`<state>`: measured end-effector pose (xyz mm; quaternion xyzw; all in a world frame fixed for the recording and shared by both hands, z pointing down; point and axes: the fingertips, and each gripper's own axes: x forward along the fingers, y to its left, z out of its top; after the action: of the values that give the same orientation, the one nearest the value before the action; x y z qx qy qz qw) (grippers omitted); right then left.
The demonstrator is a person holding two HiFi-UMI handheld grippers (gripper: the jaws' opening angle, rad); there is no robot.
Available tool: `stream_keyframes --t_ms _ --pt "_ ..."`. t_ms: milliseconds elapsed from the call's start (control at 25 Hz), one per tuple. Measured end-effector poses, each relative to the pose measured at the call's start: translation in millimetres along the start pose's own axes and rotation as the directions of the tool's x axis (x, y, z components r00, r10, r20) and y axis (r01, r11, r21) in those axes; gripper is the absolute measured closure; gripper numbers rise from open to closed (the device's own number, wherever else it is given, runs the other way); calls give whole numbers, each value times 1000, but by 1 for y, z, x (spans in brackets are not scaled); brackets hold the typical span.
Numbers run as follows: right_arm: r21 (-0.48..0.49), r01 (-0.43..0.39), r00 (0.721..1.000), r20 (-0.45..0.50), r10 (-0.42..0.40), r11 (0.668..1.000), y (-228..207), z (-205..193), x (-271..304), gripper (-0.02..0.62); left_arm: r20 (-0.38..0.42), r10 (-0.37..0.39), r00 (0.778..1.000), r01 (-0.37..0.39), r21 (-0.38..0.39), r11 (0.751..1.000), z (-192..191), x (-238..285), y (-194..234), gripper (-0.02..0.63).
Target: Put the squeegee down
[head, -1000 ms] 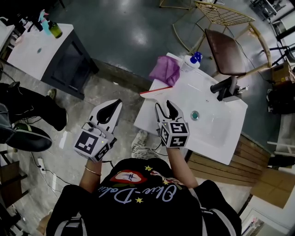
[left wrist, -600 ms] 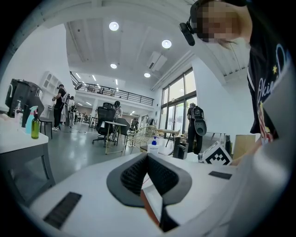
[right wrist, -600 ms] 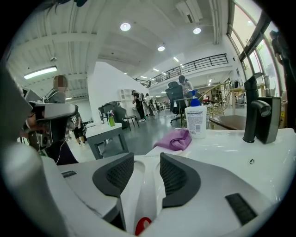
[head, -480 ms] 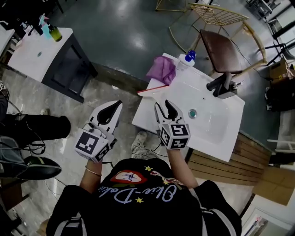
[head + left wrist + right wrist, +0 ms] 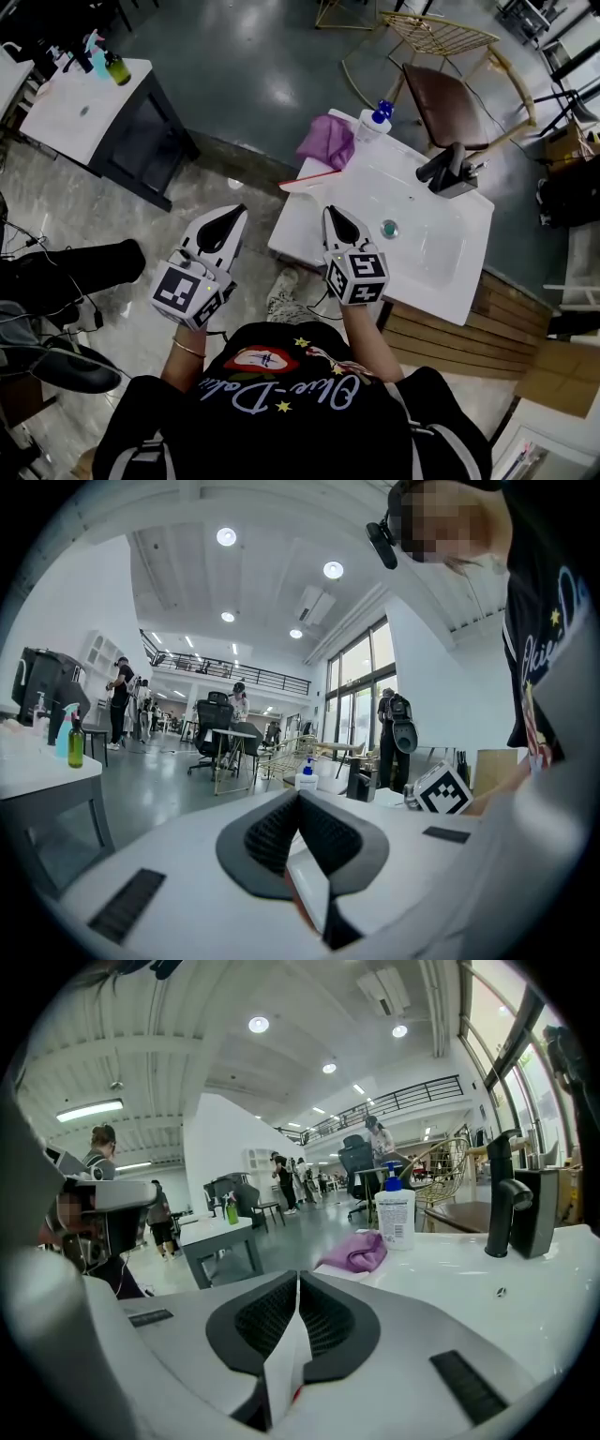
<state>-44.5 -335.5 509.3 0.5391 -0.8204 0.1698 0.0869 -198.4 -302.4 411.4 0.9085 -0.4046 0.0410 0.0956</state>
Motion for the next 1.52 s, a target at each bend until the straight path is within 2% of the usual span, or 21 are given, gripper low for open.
stream_keyframes --t_ms 40,680,1520 --pt "2 -1 1000 5 1 1000 0 1 -1 598 1 -1 1000 1 2 1000 1 -1 -1 612" --pt "28 -62 997 39 61 998 13 20 -13 600 27 9 1000 -9 15 1000 4 -12 -13 612" --pt "25 -129 986 114 125 991 30 42 -63 601 54 -10 998 9 28 1000 4 -30 -49 612"
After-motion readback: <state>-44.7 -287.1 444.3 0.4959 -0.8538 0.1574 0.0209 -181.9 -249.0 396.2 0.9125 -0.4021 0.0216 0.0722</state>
